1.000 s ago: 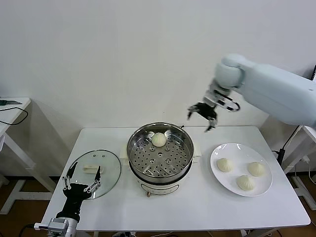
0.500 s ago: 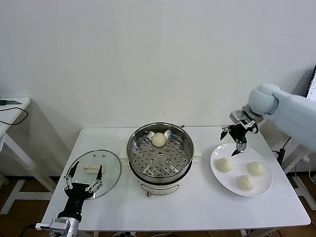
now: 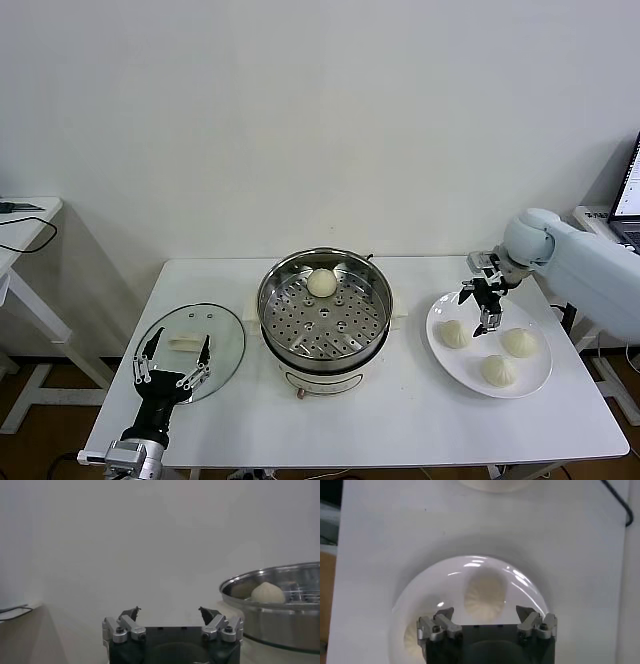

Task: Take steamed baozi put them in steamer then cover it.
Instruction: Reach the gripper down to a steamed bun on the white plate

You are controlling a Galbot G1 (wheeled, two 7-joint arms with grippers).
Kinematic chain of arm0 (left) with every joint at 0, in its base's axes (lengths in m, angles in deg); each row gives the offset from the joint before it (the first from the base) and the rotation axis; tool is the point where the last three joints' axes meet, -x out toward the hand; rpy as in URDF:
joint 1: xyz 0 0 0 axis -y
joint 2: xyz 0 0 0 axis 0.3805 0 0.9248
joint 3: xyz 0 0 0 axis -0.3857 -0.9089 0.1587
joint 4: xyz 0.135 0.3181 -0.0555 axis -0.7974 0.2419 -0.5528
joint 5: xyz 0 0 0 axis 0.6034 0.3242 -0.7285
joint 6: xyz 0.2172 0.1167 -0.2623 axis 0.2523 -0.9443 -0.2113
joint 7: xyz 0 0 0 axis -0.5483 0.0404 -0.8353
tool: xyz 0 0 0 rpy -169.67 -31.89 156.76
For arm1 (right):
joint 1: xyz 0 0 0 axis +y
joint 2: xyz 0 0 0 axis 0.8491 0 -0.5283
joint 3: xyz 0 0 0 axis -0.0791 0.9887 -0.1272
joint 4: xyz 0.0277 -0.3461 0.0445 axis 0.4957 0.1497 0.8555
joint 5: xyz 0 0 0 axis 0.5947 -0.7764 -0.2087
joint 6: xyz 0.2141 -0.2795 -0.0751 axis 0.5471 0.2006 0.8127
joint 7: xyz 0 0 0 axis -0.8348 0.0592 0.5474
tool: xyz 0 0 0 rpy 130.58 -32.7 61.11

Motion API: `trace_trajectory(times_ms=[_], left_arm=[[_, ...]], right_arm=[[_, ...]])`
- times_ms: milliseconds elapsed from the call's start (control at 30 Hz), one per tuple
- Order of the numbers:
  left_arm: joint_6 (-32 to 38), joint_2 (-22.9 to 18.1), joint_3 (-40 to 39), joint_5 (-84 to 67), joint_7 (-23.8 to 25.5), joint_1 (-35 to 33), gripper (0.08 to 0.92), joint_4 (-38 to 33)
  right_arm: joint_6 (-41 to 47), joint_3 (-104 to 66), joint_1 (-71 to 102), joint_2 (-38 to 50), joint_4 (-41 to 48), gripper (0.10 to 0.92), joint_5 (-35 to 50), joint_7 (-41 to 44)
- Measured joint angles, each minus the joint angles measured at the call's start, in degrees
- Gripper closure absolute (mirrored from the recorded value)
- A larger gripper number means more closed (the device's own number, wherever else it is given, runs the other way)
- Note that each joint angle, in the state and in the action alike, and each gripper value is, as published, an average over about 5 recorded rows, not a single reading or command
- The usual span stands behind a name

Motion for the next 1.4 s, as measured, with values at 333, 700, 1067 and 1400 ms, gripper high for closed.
trace_trajectory(times_ms=[333, 700, 1067, 1400], left_arm=[[0.20, 0.06, 0.25, 0.01, 0.04, 0.19, 0.177, 0.61], [0.38, 0.02, 0.25, 0.02, 0.06, -0.02, 0.177, 0.67], [0.45, -0.06, 0.00, 0.07, 0.07, -0.07, 0.177, 0.61], [0.64, -0.06, -0.06, 0.10, 0.07, -0.08, 0.177, 0.80]], right_arm=[[0.67, -3.94, 5.15, -2.48, 3.27, 0.203, -2.65, -1.70], [0.74, -7.41, 8.73, -4.91, 5.83, 0.203, -4.94, -3.09], [0.72, -9.02, 9.89, -5.37, 6.43, 0.207, -6.20, -3.38], [0.55, -10.17, 10.77, -5.34, 6.56, 0.305, -7.28, -3.34]])
